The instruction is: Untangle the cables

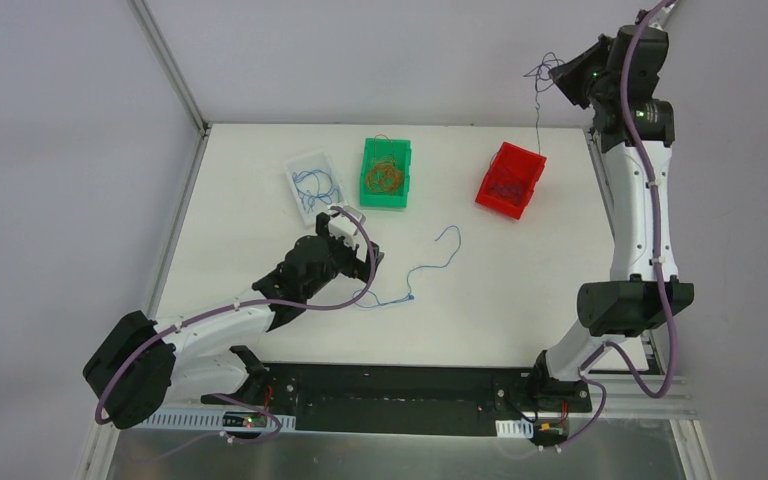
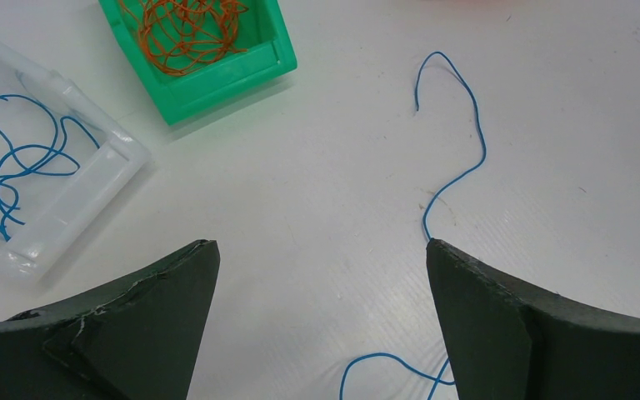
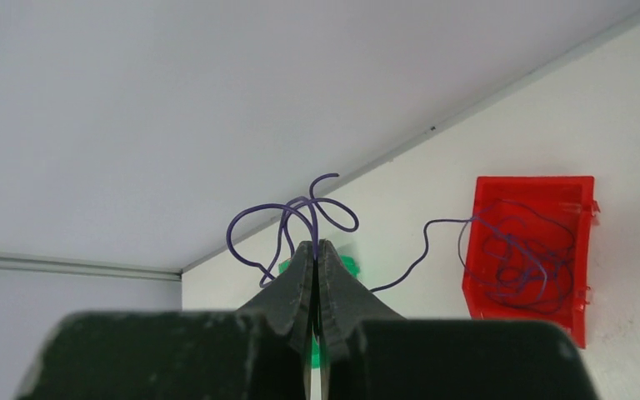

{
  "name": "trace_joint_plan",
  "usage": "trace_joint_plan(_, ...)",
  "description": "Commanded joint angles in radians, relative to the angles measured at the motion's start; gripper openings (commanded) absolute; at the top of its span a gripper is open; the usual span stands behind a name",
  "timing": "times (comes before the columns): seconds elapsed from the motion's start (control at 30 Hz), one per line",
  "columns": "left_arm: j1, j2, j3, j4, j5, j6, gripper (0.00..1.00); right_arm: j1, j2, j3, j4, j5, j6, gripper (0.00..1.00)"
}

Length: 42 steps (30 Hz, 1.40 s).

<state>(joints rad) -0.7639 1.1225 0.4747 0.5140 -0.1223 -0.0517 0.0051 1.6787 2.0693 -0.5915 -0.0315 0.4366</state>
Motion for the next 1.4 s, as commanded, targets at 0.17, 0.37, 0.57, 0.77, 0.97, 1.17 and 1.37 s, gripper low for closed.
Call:
trace_joint_plan(0.17, 0.008, -0.010, -0.002, 0.014, 0.014, 0.016, 0.99, -0.001, 0.045, 0.133, 0.026, -0.077, 0.018, 0.00)
trace_joint_plan(0.37, 0.008, -0.011, -0.002, 0.014, 0.013, 0.019, 0.99, -0.001, 0.058, 0.051, 0.079, -0.077, 0.035, 0.00)
trace_joint_plan(0.57, 0.009, -0.012, -0.002, 0.014, 0.013, 0.023, 0.99, -0.011, 0.083, -0.025, 0.117, -0.081, 0.044, 0.00)
trace_joint_plan(0.77, 0.009, -0.016, -0.005, 0.014, 0.007, 0.028, 0.99, -0.037, 0.081, -0.127, 0.143, -0.103, 0.048, 0.00)
trace_joint_plan(0.97, 0.008, -0.015, -0.005, 0.014, 0.010, 0.029, 0.99, -0.053, 0.064, -0.252, 0.182, -0.109, 0.060, 0.00)
trace_joint_plan(1.17, 0.008, -0.026, -0.008, 0.014, 0.012, 0.030, 0.99, -0.057, 0.081, -0.340, 0.186, -0.059, 0.038, 0.00)
trace_joint_plan(1.37, 0.008, -0.027, -0.010, 0.014, 0.013, 0.031, 0.99, -0.057, 0.170, -0.380, 0.163, -0.005, 0.011, 0.00)
